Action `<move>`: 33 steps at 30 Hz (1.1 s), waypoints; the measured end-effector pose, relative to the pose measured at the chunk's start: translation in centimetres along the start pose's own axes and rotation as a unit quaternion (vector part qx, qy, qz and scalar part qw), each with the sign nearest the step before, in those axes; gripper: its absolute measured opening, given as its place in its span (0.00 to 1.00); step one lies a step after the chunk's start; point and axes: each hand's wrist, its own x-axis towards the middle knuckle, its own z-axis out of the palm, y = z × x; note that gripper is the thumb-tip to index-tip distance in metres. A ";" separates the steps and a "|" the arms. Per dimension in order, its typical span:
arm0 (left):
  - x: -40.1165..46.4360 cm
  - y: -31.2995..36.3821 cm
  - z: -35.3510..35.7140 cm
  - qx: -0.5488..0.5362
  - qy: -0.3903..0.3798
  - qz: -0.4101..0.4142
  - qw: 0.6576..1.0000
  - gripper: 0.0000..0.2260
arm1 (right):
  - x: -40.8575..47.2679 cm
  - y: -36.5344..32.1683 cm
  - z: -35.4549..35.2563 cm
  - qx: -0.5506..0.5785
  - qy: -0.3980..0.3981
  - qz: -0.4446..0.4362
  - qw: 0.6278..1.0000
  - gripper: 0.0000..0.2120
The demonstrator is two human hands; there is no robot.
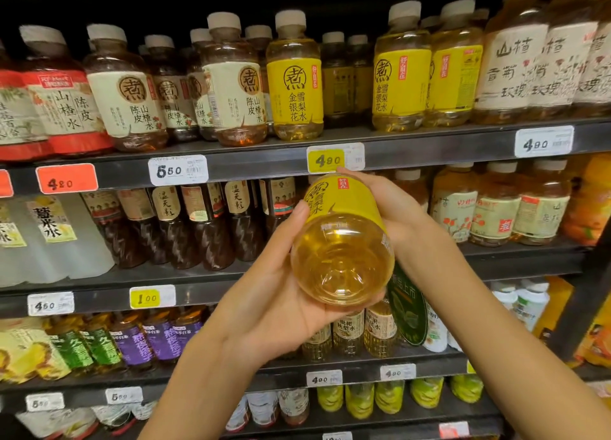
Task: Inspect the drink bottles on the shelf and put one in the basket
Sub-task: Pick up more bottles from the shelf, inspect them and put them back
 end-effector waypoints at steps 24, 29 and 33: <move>1.1 -2.1 -1.2 0.465 0.167 0.193 0.848 0.25 | -2.2 -2.3 1.0 -0.150 -0.026 -0.330 0.932 0.10; 1.5 -2.6 -1.5 0.441 0.158 0.236 0.851 0.24 | -2.9 -2.5 1.5 -0.197 -0.009 -0.343 0.919 0.15; 1.8 -2.7 -2.2 0.444 0.158 0.274 0.838 0.21 | -3.6 -1.5 0.7 -0.249 -0.054 -0.323 0.911 0.17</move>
